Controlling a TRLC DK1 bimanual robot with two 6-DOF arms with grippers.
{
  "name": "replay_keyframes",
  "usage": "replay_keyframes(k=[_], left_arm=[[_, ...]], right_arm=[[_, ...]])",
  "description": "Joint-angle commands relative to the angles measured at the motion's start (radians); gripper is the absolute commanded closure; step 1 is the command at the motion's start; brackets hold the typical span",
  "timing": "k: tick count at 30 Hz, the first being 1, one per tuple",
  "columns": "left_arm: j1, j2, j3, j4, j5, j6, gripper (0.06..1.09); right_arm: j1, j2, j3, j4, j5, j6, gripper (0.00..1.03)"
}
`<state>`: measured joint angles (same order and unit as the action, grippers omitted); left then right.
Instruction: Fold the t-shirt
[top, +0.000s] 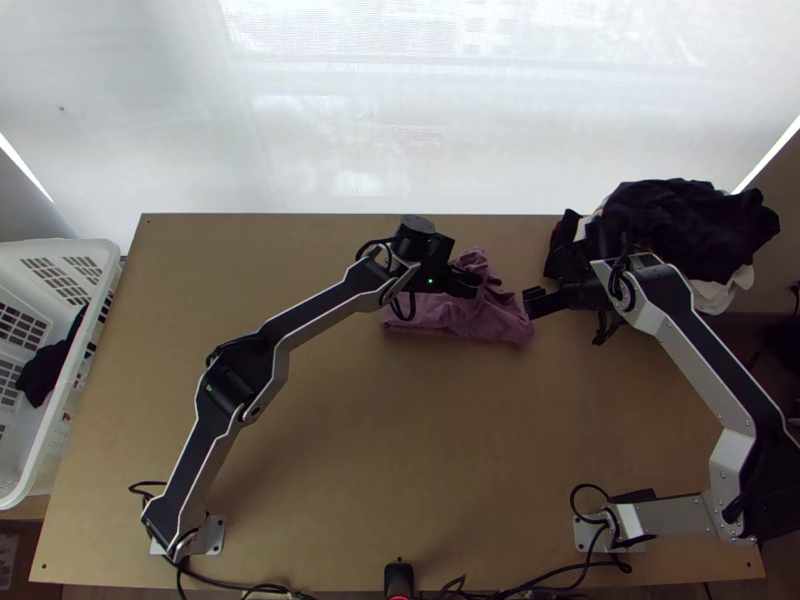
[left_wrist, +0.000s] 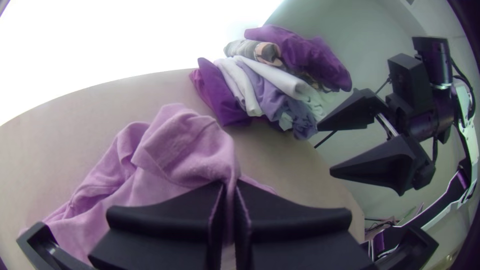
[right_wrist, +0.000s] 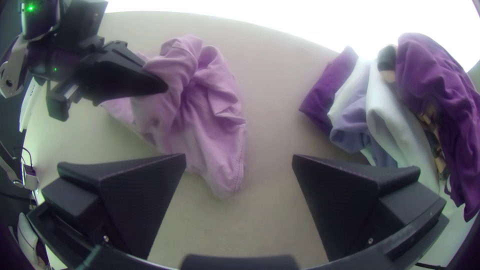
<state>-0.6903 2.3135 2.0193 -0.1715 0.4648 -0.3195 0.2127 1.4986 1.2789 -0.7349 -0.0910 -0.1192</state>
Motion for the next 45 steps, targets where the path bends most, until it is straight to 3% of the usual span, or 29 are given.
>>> replay_keyframes(k=[1, 2, 4, 5, 14, 21, 29, 45], left_arm=[[-0.031, 0.093, 0.111, -0.031, -0.015, -0.013, 0.91], [-0.038, 0.106, 0.122, -0.052, -0.014, -0.009, 0.73], [-0.054, 0.136, 0.165, -0.137, 0.002, 0.042, 0.23], [-0.06, 0.147, 0.193, -0.194, 0.002, 0.066, 0.09], [0.083, -0.108, 0.098, -0.602, 0.077, 0.272, 0.1], [0.216, -0.244, -0.228, -0.602, 0.074, 0.405, 0.1], [0.206, -0.212, -0.323, -0.582, 0.057, 0.389, 0.1], [0.192, -0.14, -0.235, -0.628, 0.025, 0.407, 0.1]], right_arm=[[-0.003, 0.0, -0.018, 0.006, 0.0, 0.003, 0.04], [-0.003, 0.002, -0.021, 0.009, 0.0, 0.001, 0.04], [-0.001, 0.005, -0.026, 0.017, 0.0, 0.001, 0.04], [-0.001, 0.008, -0.029, 0.022, 0.0, 0.001, 0.04], [0.02, 0.063, 0.0, 0.112, 0.0, -0.02, 0.04], [0.171, 0.199, 0.115, 0.186, 0.0, 0.007, 0.04], [0.284, 0.368, 0.162, 0.227, -0.001, 0.047, 0.04], [0.027, 0.269, -0.107, 0.327, -0.018, -0.013, 0.04]])
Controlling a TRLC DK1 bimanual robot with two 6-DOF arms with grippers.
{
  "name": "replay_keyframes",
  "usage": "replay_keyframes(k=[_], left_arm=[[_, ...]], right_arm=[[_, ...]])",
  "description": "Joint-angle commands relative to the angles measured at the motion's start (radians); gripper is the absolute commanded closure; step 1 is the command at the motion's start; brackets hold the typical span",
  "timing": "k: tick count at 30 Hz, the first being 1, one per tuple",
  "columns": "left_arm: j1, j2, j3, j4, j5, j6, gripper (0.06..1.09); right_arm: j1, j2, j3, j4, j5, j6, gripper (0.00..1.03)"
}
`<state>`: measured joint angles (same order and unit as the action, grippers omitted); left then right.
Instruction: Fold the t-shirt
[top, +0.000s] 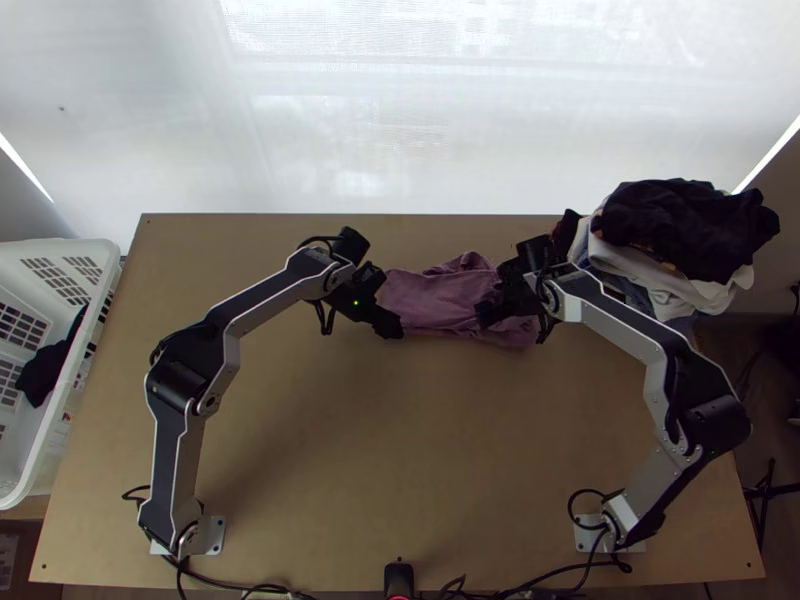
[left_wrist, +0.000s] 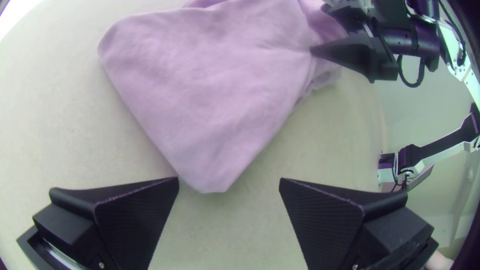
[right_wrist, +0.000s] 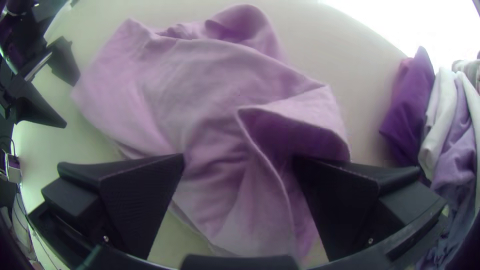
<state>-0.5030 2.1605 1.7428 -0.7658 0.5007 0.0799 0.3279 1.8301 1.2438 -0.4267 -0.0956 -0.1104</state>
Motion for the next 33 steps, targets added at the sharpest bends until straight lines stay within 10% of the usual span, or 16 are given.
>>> replay_keyframes(k=[1, 33], left_arm=[[0.004, 0.013, 0.054, -0.04, -0.011, 0.008, 0.1], [0.017, 0.239, 0.368, -0.147, -0.017, 0.012, 0.11]], right_arm=[[-0.093, -0.077, -0.073, 0.019, -0.015, -0.02, 0.04], [0.3, -0.13, -0.316, 0.46, 0.162, -0.38, 0.04]])
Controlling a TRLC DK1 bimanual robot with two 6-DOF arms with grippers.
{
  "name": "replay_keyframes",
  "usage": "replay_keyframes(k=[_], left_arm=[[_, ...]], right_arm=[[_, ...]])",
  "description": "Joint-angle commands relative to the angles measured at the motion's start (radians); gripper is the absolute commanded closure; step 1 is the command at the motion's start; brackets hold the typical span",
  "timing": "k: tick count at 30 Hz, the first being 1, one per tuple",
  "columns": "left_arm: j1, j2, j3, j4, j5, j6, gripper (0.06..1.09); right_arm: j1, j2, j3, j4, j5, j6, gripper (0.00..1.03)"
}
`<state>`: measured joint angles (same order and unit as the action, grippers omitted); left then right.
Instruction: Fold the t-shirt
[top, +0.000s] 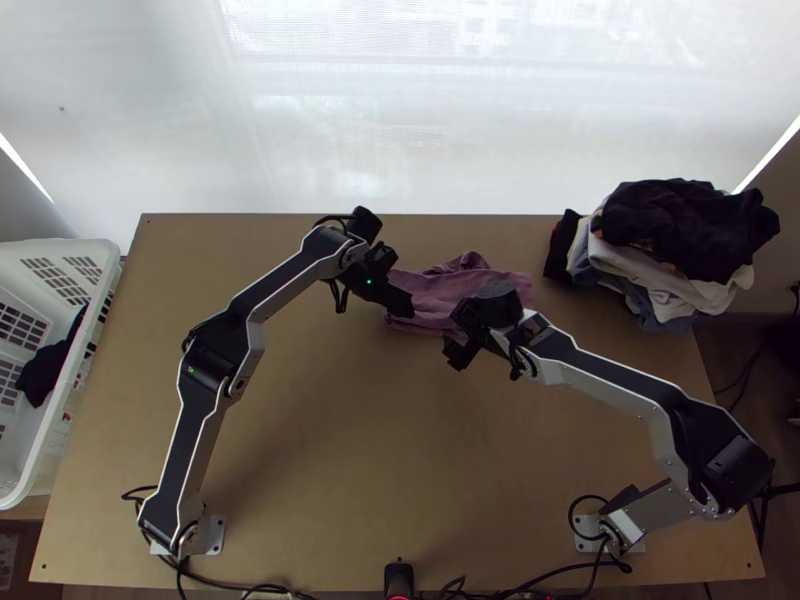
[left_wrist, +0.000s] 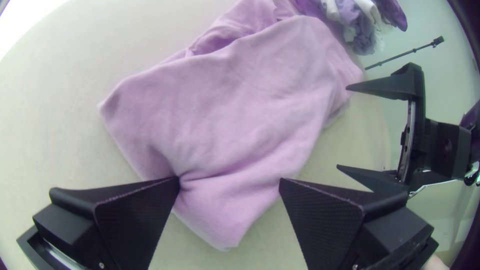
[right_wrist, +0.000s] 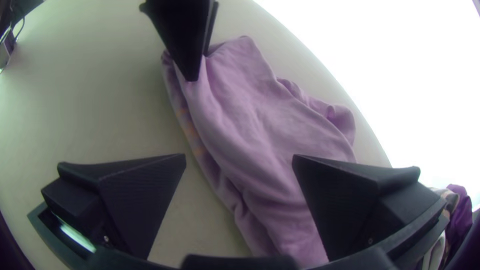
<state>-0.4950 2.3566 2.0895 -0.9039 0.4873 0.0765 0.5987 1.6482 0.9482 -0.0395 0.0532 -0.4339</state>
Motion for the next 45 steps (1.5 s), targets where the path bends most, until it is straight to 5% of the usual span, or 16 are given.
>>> replay_keyframes(k=[1, 33, 37, 42, 45], left_arm=[[0.01, 0.043, 0.023, -0.01, -0.004, 0.02, 0.11], [-0.001, 0.001, 0.041, -0.09, -0.004, 0.034, 0.11], [-0.005, -0.003, 0.041, -0.098, -0.004, 0.035, 0.11], [-0.01, -0.04, 0.041, -0.104, -0.004, 0.032, 0.11], [-0.007, -0.102, 0.041, -0.104, -0.009, 0.025, 0.1]], right_arm=[[0.03, 0.059, -0.022, 0.082, 0.013, -0.062, 0.04], [0.009, 0.3, 0.038, 0.248, 0.07, -0.189, 0.08], [0.004, 0.314, 0.064, 0.25, 0.07, -0.178, 0.26], [0.015, 0.295, 0.075, 0.251, 0.07, -0.186, 0.98], [0.019, 0.279, 0.081, 0.25, 0.077, -0.174, 1.0]])
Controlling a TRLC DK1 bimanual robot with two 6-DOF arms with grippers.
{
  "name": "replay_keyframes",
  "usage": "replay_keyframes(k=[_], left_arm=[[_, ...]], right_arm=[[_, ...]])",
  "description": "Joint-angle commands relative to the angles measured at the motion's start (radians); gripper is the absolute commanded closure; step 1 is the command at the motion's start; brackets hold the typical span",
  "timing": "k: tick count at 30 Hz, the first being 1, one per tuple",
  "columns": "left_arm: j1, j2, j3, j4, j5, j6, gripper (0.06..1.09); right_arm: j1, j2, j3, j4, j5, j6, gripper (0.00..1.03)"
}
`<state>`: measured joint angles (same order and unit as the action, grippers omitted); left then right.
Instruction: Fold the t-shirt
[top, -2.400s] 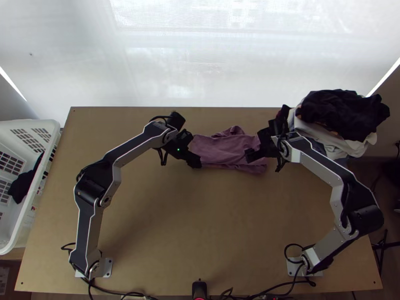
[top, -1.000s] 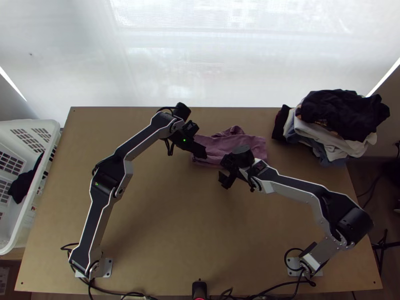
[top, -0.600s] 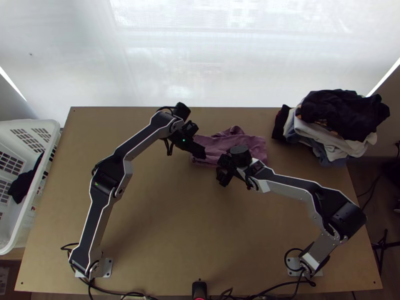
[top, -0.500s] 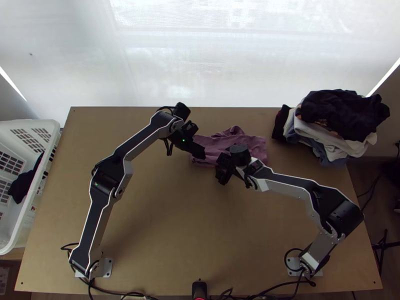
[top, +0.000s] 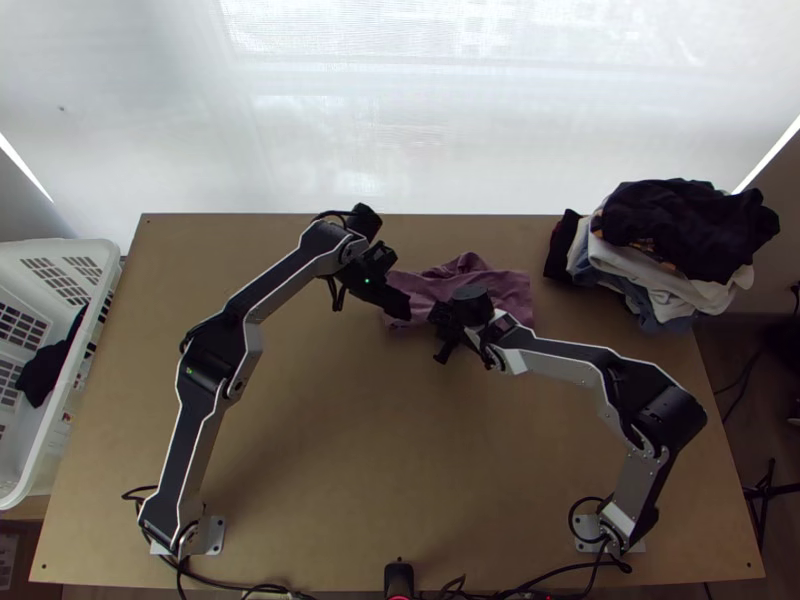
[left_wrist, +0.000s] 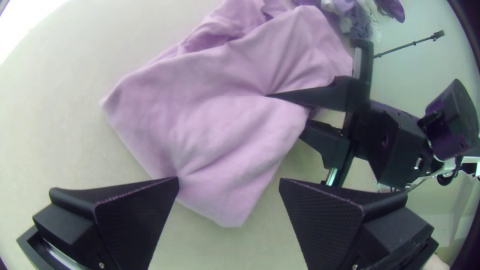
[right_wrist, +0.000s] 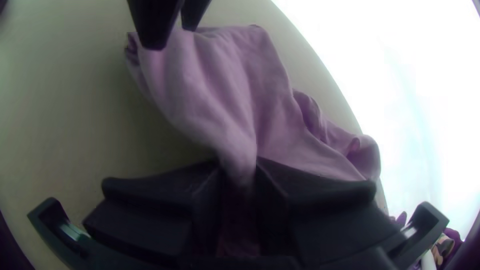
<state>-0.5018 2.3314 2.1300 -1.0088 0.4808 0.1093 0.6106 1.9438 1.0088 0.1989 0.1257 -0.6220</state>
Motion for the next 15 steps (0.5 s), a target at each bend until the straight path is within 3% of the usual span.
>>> replay_keyframes(k=[1, 10, 15], left_arm=[[0.005, -0.106, 0.001, 0.001, -0.004, -0.014, 0.1], [0.108, -0.385, -0.105, -0.002, -0.042, -0.023, 0.1], [0.224, -0.52, -0.222, -0.002, -0.042, -0.014, 0.1]], right_arm=[[0.009, -0.029, 0.02, 0.011, 0.009, 0.024, 1.0], [0.032, -0.207, 0.07, -0.096, 0.037, 0.148, 1.0], [0.012, -0.315, 0.088, -0.156, 0.051, 0.157, 1.0]])
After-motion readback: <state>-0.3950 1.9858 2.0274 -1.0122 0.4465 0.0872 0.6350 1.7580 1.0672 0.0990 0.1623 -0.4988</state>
